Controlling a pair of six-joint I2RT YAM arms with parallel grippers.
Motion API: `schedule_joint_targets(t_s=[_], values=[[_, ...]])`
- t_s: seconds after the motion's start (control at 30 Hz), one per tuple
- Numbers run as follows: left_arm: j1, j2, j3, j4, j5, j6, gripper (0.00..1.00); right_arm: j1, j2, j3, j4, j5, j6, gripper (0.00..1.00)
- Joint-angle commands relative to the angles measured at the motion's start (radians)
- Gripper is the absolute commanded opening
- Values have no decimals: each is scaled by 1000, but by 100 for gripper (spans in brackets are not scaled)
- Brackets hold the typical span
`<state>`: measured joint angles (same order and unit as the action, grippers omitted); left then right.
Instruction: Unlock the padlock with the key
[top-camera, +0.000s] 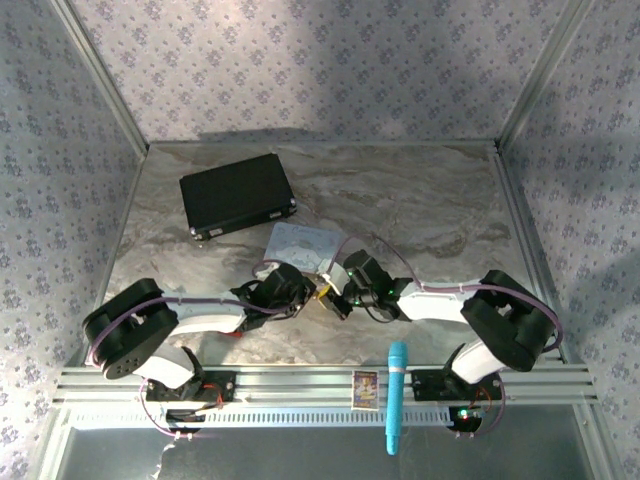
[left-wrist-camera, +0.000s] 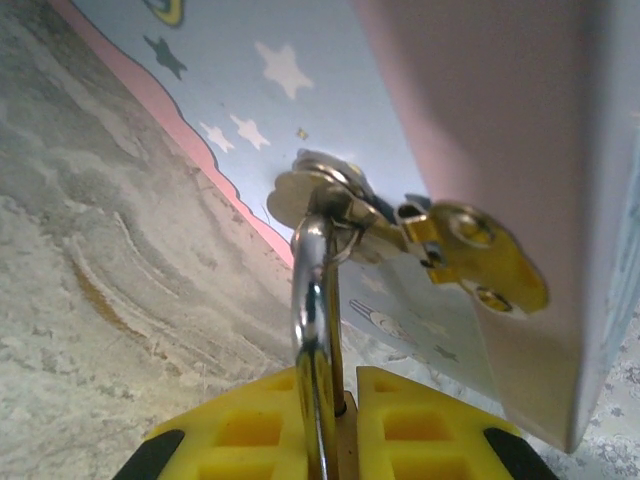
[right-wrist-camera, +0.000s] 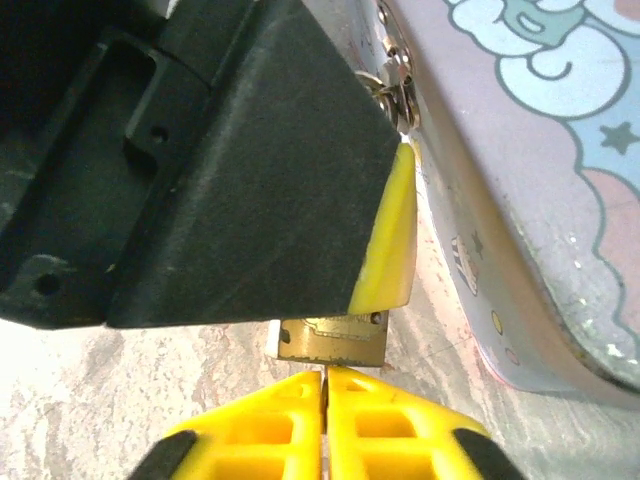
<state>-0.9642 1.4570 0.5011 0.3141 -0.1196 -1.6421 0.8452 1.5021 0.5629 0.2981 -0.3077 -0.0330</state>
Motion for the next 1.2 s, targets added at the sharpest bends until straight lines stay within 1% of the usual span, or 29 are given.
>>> schedule_joint_targets(t_s=[0.0,0.03,0.1,0.17,0.27,0.33,0.37,0.5,0.6,0.73,0.8,0.87,0.93,1.03,1.17], values=[[-22,8,6,11,47,21,0,-6,-7,-3,46,-18,42,17],[-22,8,9,-8,37,30,0,-6,-23,-4,40,-6,55,23],[-21,7,24,-67,19,48,0,-7,-61,-7,32,38,96,33],[-21,8,48,-130,3,94,0,-16,-106,-5,4,97,162,49],[-14,24,87,-214,2,145,0,-50,-140,23,-83,197,303,61],[-10,36,99,-231,5,169,0,-79,-131,62,-147,244,385,63],[-10,44,108,-246,4,188,0,-90,-118,84,-170,266,432,66],[-10,71,152,-330,2,249,0,-104,-40,178,-229,309,541,66],[-9,76,173,-407,-21,304,0,-103,35,247,-274,318,553,66],[-8,62,244,-630,-114,410,1,-103,124,319,-363,366,544,57],[-7,63,286,-754,-177,467,8,-106,147,318,-371,372,545,51],[-5,70,307,-842,-231,493,12,-106,155,310,-363,371,548,46],[-3,91,315,-885,-261,519,14,-112,157,299,-348,364,554,43],[-6,150,349,-944,-290,541,17,-128,158,286,-333,340,565,43],[-27,218,384,-955,-292,545,18,-143,160,274,-318,316,582,43]])
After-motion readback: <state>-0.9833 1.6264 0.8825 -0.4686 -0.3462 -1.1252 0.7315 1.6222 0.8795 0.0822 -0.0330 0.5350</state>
